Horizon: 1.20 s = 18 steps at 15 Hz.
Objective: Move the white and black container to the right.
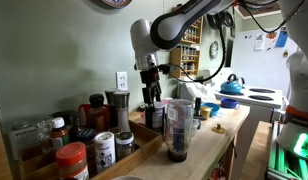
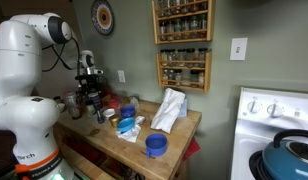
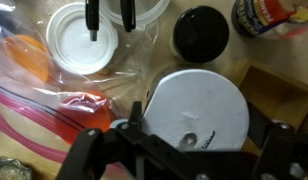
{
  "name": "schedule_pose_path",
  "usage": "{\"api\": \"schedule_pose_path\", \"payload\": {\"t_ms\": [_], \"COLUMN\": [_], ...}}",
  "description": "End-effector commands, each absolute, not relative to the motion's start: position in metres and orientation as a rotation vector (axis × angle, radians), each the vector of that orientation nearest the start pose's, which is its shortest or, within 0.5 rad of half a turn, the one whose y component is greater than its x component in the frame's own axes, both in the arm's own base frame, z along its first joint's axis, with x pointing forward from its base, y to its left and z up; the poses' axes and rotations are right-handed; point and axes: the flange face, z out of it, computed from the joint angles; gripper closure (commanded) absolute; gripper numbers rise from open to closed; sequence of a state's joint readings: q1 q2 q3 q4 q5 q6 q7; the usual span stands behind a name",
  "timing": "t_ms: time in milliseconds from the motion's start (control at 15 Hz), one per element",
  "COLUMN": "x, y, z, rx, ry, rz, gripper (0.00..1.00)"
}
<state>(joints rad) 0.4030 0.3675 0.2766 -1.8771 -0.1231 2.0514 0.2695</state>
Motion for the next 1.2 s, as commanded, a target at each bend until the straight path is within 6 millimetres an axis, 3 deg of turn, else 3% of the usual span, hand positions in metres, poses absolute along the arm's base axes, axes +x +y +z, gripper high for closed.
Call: {"api": "schedule_pose_path", "payload": {"t_ms": [0,200,600,667,733,800,867,1000,1133], "x": [0.476,0.468,0.446,0.441,0.458,0.452,0.457,0.471,0.482], "y": [0.373,0.361,0.338,0.346,0.349,0.348,0.351,0.333,0.287], "z": [0.310,0.335,0.441,0.443,0.422,0.435,0.426,0.427,0.435], "rx": [-3.123,-3.115,-3.120,-3.062,-3.118,-3.099,-3.093,-3.166,-3.248], "ry": [-0.761,-0.741,-0.787,-0.913,-0.802,-0.851,-0.827,-0.693,-0.517], "rz": [0.245,0.197,0.027,0.108,0.059,0.073,0.086,0.045,0.051], "gripper": [0.29,0.29,0.29,0.29,0.04,0.04,0.29,0.29,0.29]}}
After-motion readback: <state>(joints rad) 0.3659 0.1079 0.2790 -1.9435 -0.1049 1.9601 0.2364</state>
